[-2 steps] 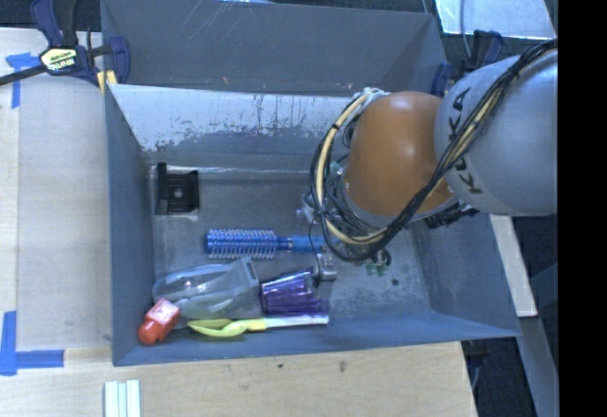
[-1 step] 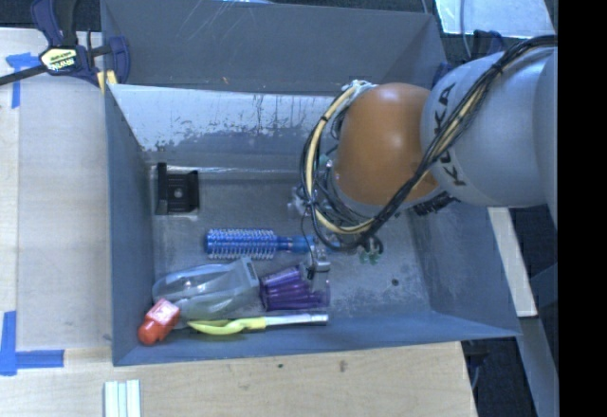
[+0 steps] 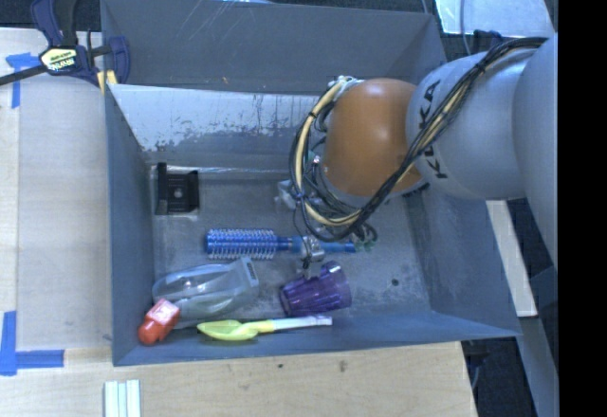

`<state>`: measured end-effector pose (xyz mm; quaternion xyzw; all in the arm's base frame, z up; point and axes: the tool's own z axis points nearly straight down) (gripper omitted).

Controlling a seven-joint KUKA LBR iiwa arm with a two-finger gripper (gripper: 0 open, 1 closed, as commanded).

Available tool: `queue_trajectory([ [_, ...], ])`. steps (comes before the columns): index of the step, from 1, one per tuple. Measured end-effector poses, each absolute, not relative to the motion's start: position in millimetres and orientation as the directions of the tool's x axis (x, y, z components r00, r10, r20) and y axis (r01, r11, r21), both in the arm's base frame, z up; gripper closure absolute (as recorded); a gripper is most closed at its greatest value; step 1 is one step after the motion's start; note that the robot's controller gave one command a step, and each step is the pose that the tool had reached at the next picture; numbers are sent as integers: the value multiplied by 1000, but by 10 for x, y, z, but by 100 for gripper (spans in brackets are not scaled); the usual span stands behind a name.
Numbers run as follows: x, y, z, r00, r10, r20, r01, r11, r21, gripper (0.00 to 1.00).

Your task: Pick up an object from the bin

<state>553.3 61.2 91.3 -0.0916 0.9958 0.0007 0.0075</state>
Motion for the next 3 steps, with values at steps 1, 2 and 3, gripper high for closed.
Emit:
queue_trajectory([
  [1,5469,860,706,-990,-139,-7,-139,990,0,100],
  [2,5469,859,706,-990,-138,-7,-138,990,0,100],
  [3,5509,1075,1873,-989,-150,-8,-150,989,0,100],
])
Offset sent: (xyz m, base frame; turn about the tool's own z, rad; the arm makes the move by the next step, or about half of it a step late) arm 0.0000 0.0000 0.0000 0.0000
